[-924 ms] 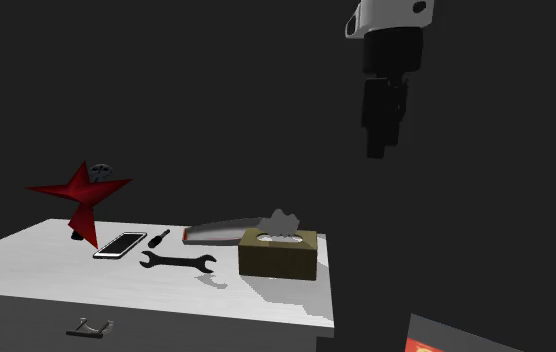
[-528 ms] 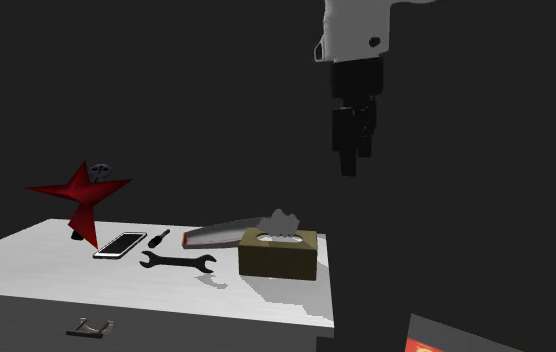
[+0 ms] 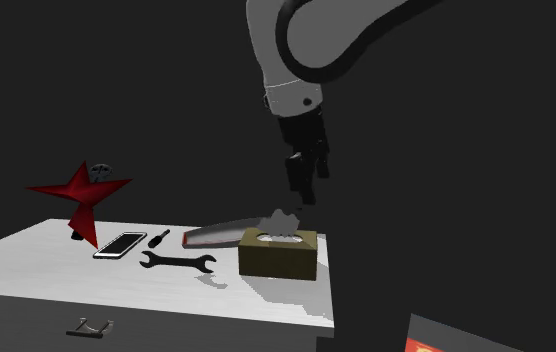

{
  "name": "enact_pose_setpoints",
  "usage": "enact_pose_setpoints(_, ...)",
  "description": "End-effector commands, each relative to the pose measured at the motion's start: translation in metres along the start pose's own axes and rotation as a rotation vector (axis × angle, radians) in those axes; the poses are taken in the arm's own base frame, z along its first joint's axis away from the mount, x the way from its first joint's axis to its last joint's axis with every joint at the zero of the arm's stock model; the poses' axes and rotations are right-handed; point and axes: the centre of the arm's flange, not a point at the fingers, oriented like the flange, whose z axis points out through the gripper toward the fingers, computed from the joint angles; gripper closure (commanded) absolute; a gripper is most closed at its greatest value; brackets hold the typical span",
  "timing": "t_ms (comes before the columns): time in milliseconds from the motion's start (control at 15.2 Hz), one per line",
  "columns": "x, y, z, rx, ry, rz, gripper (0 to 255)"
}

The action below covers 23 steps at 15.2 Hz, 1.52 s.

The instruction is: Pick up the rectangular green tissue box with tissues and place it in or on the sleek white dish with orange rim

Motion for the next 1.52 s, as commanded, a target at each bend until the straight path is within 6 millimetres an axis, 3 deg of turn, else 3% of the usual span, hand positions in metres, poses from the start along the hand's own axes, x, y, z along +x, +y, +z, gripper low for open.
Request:
enact_pose_setpoints(0, 0.025, -0.002, 0.014, -0.043, -0.022, -0.022, 0)
enact_pose_setpoints(528, 0.117, -0.009, 0.079, -0.204, -0.108, -0.100, 0)
enact_pose_setpoints(1056, 0.113, -0.001, 0.118, -0.204, -0.108, -0.100, 0)
enact_pose_setpoints(1452, 0.113, -0.001, 0.118, -0.204, -0.108, -0.100, 0)
